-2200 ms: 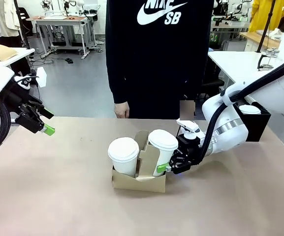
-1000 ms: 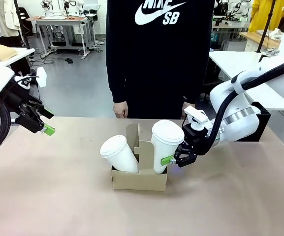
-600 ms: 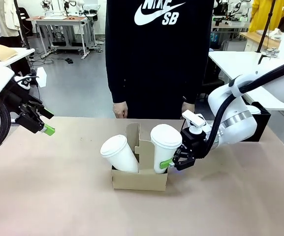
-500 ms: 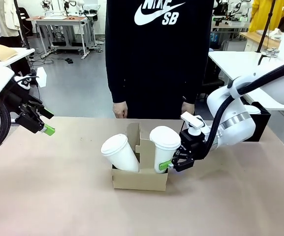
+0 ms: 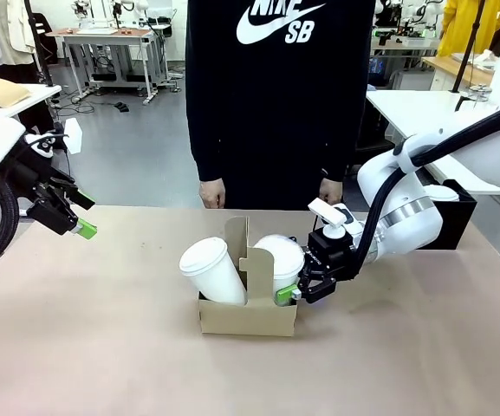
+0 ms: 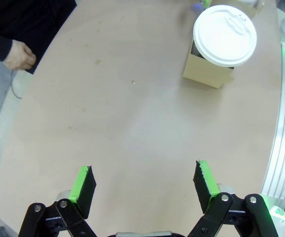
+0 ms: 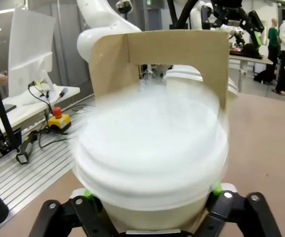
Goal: Pour a drink into a cup and package it in a carrier.
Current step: Insert the held 600 ml Paper Cup into the Cup Carrier.
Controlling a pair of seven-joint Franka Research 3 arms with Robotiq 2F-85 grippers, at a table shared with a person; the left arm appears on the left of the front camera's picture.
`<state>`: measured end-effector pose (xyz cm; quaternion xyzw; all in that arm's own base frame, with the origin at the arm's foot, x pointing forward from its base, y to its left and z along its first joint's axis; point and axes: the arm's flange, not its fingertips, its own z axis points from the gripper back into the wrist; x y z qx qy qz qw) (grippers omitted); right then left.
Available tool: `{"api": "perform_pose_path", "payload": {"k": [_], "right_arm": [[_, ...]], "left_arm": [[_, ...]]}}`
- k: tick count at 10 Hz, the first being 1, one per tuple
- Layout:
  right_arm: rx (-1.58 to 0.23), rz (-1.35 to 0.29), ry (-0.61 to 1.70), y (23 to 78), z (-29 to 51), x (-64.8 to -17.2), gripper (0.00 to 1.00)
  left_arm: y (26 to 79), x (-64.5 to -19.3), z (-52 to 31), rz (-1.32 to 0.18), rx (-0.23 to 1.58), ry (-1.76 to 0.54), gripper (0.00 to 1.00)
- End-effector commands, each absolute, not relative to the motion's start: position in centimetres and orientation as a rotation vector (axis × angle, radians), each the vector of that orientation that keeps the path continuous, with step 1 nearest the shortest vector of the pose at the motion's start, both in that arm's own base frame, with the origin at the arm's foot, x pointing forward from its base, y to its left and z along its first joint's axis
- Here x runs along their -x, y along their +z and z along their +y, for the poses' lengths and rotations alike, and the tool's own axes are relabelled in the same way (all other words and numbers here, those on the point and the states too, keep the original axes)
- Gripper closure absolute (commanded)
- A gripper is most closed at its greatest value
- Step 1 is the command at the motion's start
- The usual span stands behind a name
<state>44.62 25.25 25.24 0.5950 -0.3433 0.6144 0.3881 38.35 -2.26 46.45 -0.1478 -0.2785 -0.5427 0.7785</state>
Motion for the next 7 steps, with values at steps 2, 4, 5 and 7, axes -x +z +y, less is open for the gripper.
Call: {"api": "perform_pose_path", "payload": {"k": [2, 4, 5, 7], "right_arm": [[-1.398, -0.841, 1.606, 27.6, 24.9, -43.8, 0.0], [-1.337, -0.84, 1.624, 29.0, 23.8, -43.1, 0.0], [-1.29, -0.811, 1.637, 29.6, 23.2, -42.8, 0.0], [-1.22, -0.759, 1.629, 30.5, 22.0, -42.3, 0.0]], "left_arm": [[46.4, -38.4, -2.2, -0.62, 0.339, -1.177, 0.0], [46.4, -38.4, -2.2, -0.62, 0.339, -1.177, 0.0], [46.4, -38.4, -2.2, -0.62, 0.339, -1.177, 0.0], [46.4, -38.4, -2.2, -0.62, 0.339, -1.177, 0.0]]}}
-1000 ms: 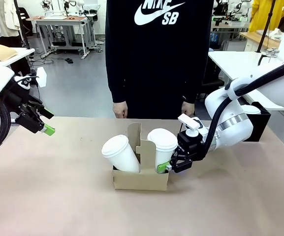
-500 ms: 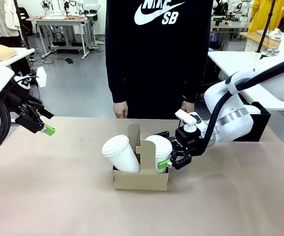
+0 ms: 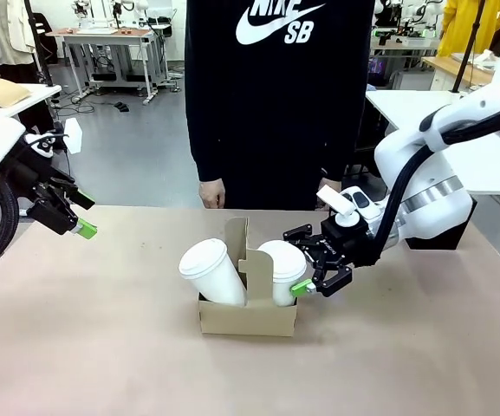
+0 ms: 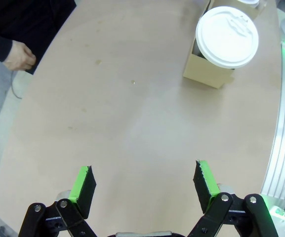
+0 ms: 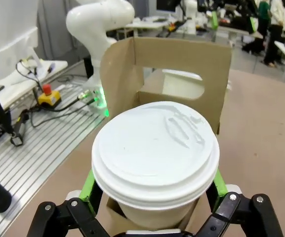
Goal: Pour a drink into a cup and package it in a carrier.
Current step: Insert the held 600 ml Paper Cup into the Cup Carrier.
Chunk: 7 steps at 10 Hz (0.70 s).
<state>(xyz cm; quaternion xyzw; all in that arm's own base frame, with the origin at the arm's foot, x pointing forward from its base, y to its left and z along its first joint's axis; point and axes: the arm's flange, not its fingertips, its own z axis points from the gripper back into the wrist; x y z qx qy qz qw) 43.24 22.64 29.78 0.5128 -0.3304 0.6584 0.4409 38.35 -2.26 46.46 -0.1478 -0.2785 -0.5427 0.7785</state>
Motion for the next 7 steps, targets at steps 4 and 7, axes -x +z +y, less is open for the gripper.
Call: {"api": "perform_pose_path", "payload": {"k": [4, 7], "right_arm": [[-0.953, -0.804, 1.476, 33.6, 17.0, -41.6, 0.0], [-0.674, -0.755, 1.24, 36.5, 13.0, -38.2, 0.0]], "left_arm": [[46.4, -38.4, -2.2, -0.62, 0.339, -1.177, 0.0], [46.4, -38.4, -2.2, -0.62, 0.339, -1.177, 0.0]]}}
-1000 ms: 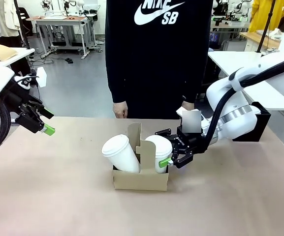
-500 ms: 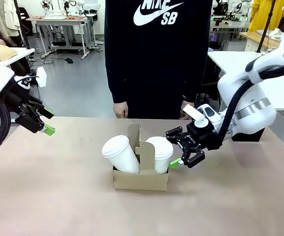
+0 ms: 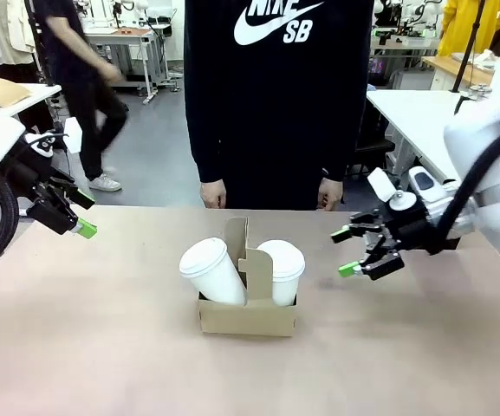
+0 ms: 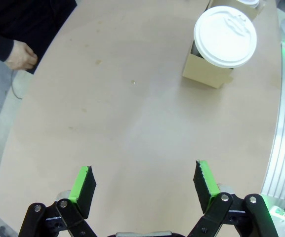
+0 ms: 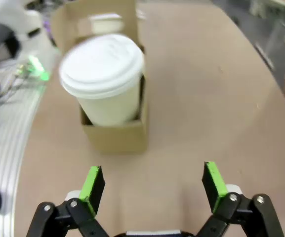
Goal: Pour a drink into a cup and package it in a carrier.
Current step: Insert the held 600 ml Paper Cup into the Cup Carrier.
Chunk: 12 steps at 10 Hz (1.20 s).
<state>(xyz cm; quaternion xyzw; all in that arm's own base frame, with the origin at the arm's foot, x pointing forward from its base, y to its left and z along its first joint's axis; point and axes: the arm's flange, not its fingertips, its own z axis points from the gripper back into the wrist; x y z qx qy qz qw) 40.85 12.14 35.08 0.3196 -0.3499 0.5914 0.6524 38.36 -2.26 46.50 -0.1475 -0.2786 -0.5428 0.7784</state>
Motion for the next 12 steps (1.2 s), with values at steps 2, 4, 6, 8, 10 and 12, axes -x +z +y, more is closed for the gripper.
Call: {"api": "perform_pose_path", "payload": {"k": [2, 4, 6, 8, 10, 12], "right_arm": [[-0.651, -0.75, 1.15, 37.5, 11.1, -36.6, 0.0], [-0.582, -0.728, 1.072, 36.7, 10.2, -36.6, 0.0], [-0.505, -0.724, 0.967, 35.4, 8.8, -36.7, 0.0], [-0.458, -0.719, 0.943, 34.2, 8.0, -37.5, 0.0], [-0.413, -0.733, 0.928, 33.5, 7.4, -38.1, 0.0], [-0.451, -0.7, 0.943, 34.2, 7.4, -40.5, 0.0]], "left_arm": [[46.4, -38.4, -2.2, -0.62, 0.339, -1.177, 0.0], [46.4, -38.4, -2.2, -0.62, 0.339, -1.177, 0.0], [46.4, -38.4, -2.2, -0.62, 0.339, -1.177, 0.0], [46.4, -38.4, -2.2, -0.62, 0.339, -1.177, 0.0], [46.4, -38.4, -2.2, -0.62, 0.339, -1.177, 0.0], [46.4, -38.4, -2.2, -0.62, 0.339, -1.177, 0.0]]}}
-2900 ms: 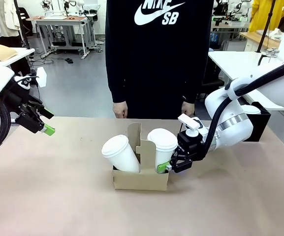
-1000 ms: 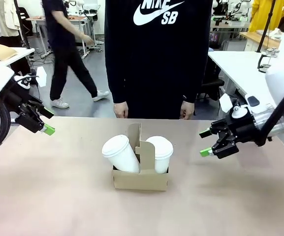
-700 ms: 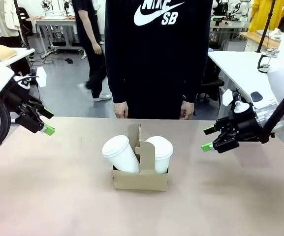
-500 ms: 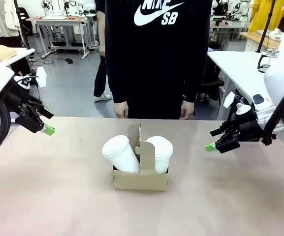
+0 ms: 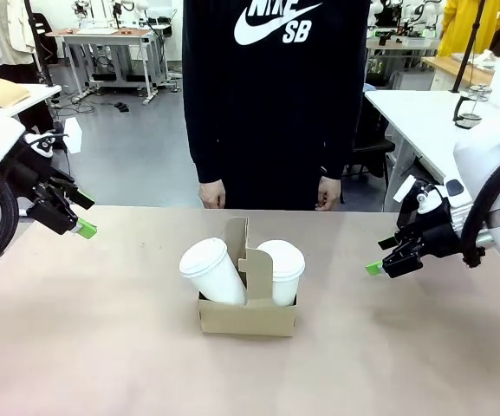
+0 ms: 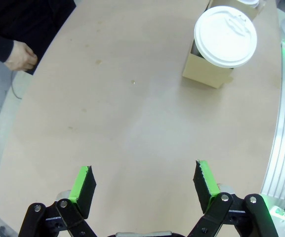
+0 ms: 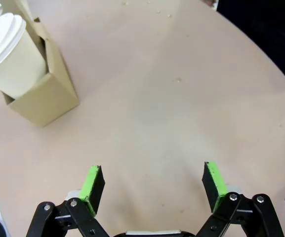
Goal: Pour a drink into a cup and package it in a carrier.
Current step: Insert the held 600 ml Paper Cup into the Cup Carrier.
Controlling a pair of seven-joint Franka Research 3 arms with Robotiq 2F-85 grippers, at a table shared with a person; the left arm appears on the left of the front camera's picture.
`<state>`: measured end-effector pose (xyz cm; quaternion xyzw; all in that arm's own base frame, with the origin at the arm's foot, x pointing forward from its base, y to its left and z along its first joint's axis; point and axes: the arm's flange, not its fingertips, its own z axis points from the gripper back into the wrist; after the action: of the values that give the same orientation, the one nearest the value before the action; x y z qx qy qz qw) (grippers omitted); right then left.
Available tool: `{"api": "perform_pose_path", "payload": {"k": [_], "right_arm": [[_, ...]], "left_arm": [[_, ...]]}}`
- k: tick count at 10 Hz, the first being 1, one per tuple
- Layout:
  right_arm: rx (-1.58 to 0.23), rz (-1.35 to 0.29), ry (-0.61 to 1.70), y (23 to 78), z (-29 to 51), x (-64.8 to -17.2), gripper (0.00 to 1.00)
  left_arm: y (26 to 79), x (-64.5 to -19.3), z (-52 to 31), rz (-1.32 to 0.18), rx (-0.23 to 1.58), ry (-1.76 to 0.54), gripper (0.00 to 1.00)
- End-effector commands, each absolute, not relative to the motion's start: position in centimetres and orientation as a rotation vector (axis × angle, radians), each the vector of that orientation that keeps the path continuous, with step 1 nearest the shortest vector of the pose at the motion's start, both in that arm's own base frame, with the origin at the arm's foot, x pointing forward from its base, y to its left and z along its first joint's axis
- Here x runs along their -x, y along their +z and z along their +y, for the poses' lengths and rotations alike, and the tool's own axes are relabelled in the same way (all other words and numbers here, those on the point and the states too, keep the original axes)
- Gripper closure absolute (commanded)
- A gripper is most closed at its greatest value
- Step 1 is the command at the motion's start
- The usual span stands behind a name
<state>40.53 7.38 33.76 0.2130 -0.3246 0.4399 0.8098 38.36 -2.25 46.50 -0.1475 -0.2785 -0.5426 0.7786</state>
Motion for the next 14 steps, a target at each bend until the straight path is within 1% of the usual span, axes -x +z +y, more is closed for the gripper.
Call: {"api": "perform_pose_path", "payload": {"k": [1, 14], "right_arm": [[-0.451, -0.7, 0.943, 34.2, 7.36, -40.52, 0.0], [-0.451, -0.7, 0.943, 34.2, 7.36, -40.52, 0.0]], "left_arm": [[46.38, -38.44, -2.19, -0.62, 0.339, -1.177, 0.0], [46.38, -38.44, -2.19, -0.62, 0.339, -1.177, 0.0]]}}
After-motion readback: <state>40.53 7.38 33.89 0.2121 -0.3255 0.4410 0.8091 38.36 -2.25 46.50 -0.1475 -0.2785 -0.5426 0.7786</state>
